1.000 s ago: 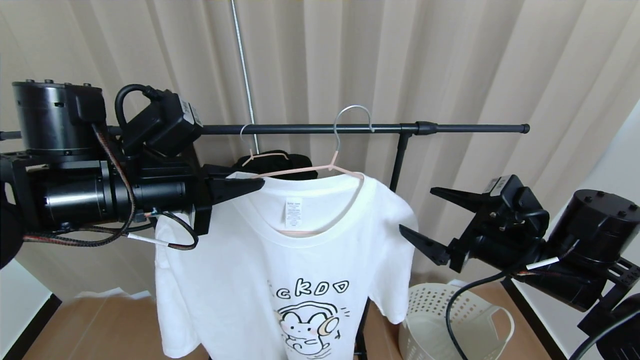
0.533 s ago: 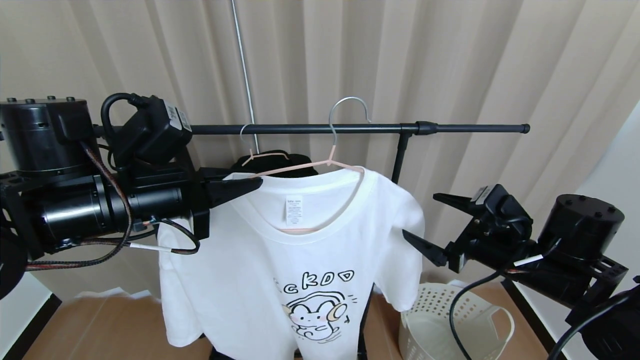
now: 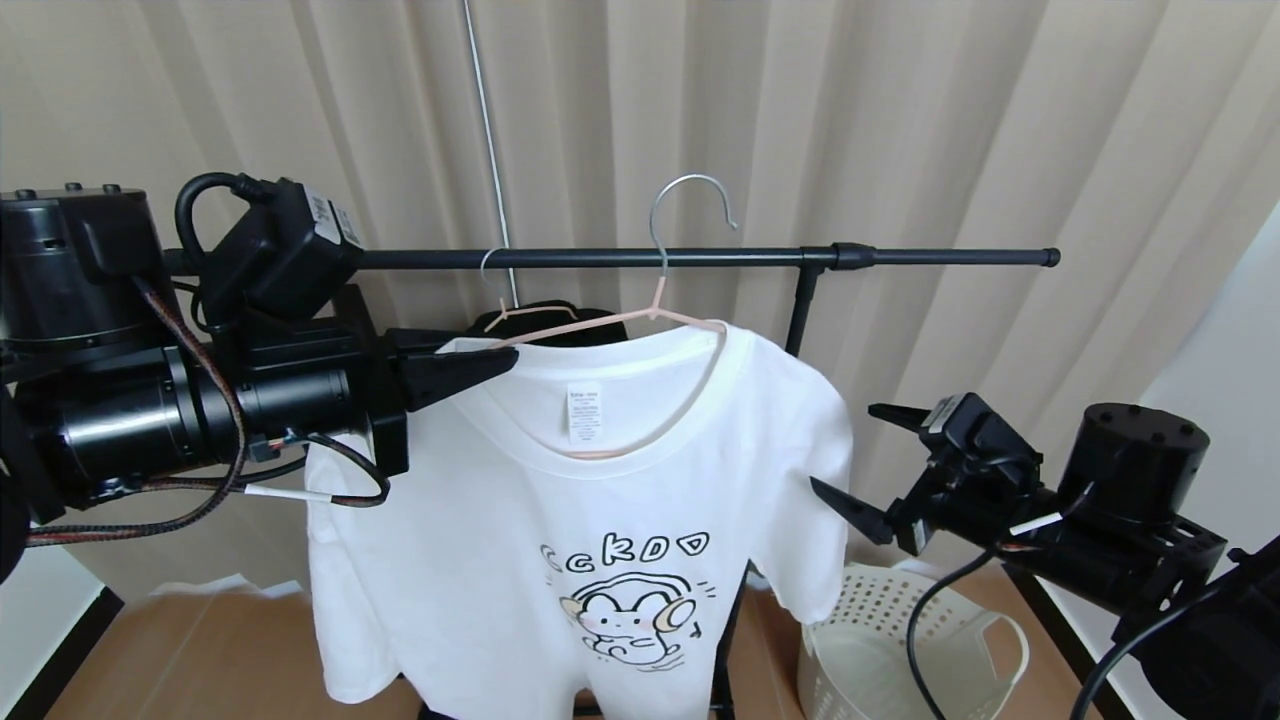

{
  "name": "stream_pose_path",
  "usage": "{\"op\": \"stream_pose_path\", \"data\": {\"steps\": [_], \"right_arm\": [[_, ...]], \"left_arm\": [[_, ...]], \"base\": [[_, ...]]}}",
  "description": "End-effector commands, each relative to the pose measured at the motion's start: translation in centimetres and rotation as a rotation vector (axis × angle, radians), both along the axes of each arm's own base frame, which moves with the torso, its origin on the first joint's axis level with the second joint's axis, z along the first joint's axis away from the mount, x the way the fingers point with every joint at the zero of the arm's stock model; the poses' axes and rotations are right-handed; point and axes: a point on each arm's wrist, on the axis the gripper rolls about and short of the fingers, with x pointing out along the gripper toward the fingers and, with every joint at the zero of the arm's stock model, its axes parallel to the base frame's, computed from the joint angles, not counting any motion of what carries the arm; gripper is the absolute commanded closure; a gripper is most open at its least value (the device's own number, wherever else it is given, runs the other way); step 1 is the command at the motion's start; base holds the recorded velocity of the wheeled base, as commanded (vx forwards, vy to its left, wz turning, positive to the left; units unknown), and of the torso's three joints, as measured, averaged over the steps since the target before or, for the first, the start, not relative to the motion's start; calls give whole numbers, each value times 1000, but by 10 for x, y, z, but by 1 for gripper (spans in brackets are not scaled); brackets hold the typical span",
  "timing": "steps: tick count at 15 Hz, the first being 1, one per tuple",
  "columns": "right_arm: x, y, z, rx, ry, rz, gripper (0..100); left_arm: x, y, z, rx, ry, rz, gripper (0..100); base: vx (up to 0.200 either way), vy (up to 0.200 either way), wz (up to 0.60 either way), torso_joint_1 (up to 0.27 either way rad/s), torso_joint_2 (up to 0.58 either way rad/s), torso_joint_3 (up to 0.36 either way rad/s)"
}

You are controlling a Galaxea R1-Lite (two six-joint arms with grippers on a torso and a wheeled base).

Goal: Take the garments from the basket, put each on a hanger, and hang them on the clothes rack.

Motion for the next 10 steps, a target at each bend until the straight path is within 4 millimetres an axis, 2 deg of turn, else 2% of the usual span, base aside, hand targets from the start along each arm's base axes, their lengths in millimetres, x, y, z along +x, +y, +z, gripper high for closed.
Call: {"op": "stream_pose_path", "data": {"steps": [1,6,7,10], "right_arm": [[2,1,-10,-16,28,2,0],[7,2,-21,-45,49,6,0],[8,2,-20,-44,43,4,100],[9,2,-19,-41,38,2,100]], "left_arm": [[-3,1,3,-4,-8,0,100],[-8,3,9,-38,5,5,100],[-9,3,10,-41,5,5,100],[-11,4,12,-45,-3,7,100]], "base": [[0,0,0,0,0,0],[0,0,0,0,0,0],[0,0,0,0,0,0],[0,0,0,0,0,0]]}}
